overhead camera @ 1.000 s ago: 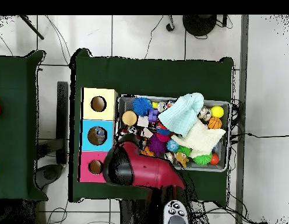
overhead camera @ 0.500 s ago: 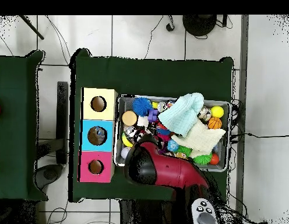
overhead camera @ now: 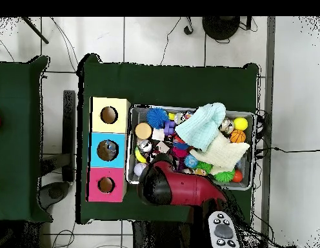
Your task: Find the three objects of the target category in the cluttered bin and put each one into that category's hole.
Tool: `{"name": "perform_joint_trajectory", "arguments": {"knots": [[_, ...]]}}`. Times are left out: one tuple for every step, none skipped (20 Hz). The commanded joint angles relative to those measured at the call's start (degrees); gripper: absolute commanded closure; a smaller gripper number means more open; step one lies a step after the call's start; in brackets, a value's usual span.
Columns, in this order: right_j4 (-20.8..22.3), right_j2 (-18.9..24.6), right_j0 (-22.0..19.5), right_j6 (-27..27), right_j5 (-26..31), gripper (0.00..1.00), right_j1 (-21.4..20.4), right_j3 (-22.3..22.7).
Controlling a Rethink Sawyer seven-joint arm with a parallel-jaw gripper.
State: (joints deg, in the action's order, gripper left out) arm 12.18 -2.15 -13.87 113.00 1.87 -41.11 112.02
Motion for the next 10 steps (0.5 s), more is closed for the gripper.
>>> {"name": "perform_joint_trajectory", "arguments": {"knots": [[5.34, 5.35, -1.59, 1.79, -3.29, 0.0, 2.46, -3.16], [6.0, 5.74, -2.57, 1.57, -3.28, 0.0, 2.32, -3.03], [6.65, 6.14, -3.56, 1.34, -3.26, 0.0, 2.18, -2.9], [7.26, 6.76, -4.68, 0.98, -2.93, 0.0, 2.05, -2.97], [7.92, 7.03, -5.67, 0.75, -2.8, 0.0, 1.86, -3.01], [8.57, 7.3, -6.65, 0.53, -2.67, 0.0, 1.68, -3.06], [9.27, 7.6, -7.64, 0.31, -2.6, 0.0, 1.52, -3.09], [9.88, 7.93, -8.54, 0.03, -2.44, 0.0, 1.48, -3.34], [10.53, 8.48, -9.69, -0.2, -2.35, 0.0, 1.49, -3.42], [11.01, 9.16, -10.84, -0.54, -1.92, 0.0, 1.34, -3.67]]}}
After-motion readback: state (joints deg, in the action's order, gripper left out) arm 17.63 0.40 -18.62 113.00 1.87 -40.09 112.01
